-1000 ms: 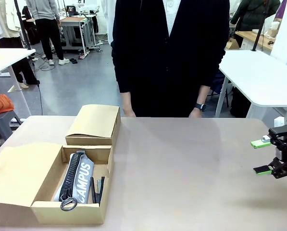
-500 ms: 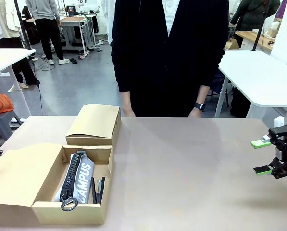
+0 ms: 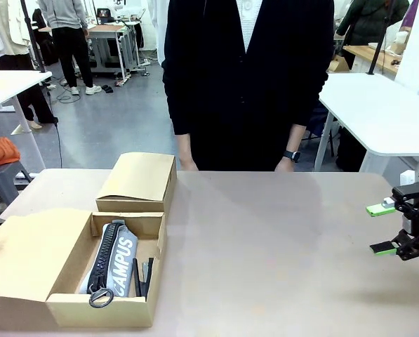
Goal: Place items inside the box.
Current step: Close the lid of the Mailer Box closest to the robot.
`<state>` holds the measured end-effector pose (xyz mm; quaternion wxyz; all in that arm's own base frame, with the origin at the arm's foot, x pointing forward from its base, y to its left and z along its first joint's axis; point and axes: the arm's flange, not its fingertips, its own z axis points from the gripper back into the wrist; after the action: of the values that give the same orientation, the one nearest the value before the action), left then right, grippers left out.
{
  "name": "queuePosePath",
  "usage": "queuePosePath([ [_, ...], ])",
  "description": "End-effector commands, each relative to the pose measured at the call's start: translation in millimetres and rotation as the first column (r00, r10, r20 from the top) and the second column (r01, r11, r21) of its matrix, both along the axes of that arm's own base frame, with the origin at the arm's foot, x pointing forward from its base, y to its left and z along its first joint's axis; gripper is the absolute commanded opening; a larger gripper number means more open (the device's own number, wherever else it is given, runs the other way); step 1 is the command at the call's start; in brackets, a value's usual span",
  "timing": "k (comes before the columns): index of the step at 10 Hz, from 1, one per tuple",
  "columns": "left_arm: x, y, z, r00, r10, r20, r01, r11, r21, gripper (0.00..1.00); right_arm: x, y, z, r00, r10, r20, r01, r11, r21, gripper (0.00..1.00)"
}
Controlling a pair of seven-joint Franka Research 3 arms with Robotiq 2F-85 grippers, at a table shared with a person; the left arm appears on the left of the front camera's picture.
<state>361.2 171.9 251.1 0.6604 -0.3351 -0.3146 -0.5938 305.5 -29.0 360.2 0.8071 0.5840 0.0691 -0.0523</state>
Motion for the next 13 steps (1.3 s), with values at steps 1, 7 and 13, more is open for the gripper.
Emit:
queuePosePath([
  [1, -1, -2, 7, 1.000, 0.008, -0.012, -0.010, 0.985, -0.173, 1.00, 0, 0, 5, 1.000, -0.010, -0.011, 0.010, 1.000, 0.013, 1.00],
  [7, -42, -33, 109, 0.989, 0.041, 0.141, 0.030, 0.885, -0.465, 1.00, 0, 0, 5, 1.000, -0.010, -0.011, 0.010, 1.000, 0.013, 1.00],
  [13, -68, -211, 94, 0.973, -0.194, 0.123, 0.225, 0.913, -0.339, 1.00, 0, 0, 5, 1.000, -0.010, -0.011, 0.010, 1.000, 0.013, 1.00],
])
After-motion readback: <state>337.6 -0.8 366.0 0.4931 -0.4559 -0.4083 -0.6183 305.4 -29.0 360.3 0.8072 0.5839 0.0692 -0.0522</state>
